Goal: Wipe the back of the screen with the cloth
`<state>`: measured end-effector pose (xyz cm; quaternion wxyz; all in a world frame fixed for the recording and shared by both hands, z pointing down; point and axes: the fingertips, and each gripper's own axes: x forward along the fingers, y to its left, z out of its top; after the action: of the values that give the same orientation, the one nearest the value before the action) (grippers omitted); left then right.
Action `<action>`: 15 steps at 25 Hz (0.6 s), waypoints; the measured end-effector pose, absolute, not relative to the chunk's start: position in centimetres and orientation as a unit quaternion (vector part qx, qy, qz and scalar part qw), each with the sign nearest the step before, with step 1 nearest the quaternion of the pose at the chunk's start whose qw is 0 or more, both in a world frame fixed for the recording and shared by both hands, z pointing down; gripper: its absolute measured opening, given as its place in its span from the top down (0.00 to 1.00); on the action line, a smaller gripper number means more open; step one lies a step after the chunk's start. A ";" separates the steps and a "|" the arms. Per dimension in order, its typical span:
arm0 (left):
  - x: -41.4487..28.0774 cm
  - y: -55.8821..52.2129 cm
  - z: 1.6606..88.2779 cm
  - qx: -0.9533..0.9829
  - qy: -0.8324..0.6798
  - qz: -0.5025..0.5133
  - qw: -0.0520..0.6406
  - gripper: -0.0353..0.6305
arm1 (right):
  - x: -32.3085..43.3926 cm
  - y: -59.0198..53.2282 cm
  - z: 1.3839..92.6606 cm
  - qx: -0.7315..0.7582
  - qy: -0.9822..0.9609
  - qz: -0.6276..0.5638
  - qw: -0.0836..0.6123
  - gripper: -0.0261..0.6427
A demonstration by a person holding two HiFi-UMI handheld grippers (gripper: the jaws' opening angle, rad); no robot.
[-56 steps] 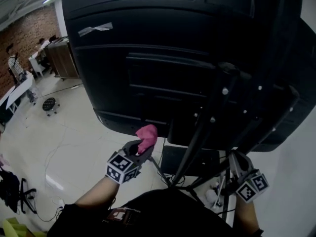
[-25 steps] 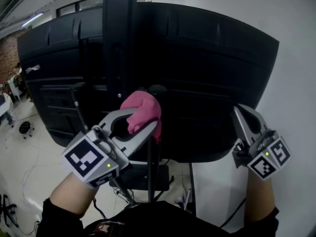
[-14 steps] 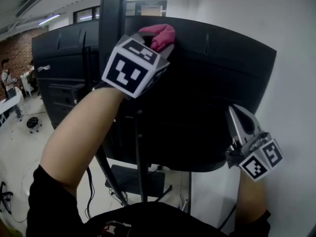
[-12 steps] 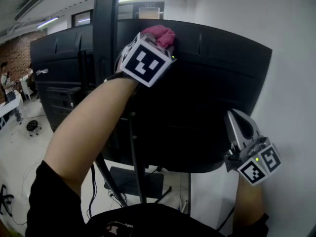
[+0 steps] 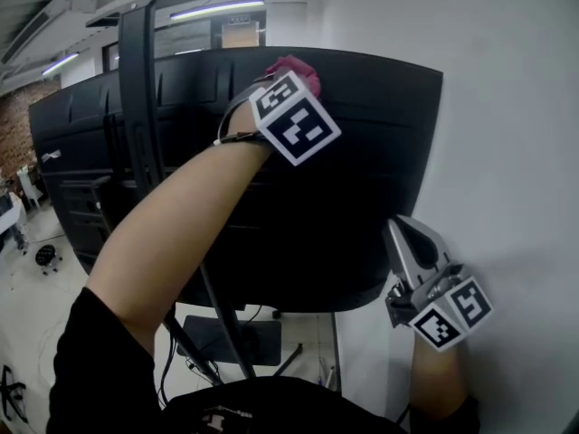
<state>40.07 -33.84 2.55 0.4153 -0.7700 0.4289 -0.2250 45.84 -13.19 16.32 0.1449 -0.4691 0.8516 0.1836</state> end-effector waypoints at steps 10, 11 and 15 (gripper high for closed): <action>54.8 -30.8 4.5 -0.764 0.351 -0.248 0.481 0.80 | 51.2 -13.7 18.2 -0.542 0.813 0.164 0.138 0.96; 56.1 -30.6 4.7 -0.756 0.348 -0.251 0.495 0.80 | 51.5 -13.8 18.7 -0.551 0.808 0.162 0.134 0.96; 60.9 -29.5 5.5 -0.754 0.323 -0.229 0.525 0.80 | 53.2 -13.9 21.5 -0.591 0.786 0.141 0.114 0.96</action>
<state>60.87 -29.53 5.51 0.5245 -0.7540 0.3225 -0.2287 53.22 -13.90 21.45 0.1137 -0.5912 0.7859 0.1409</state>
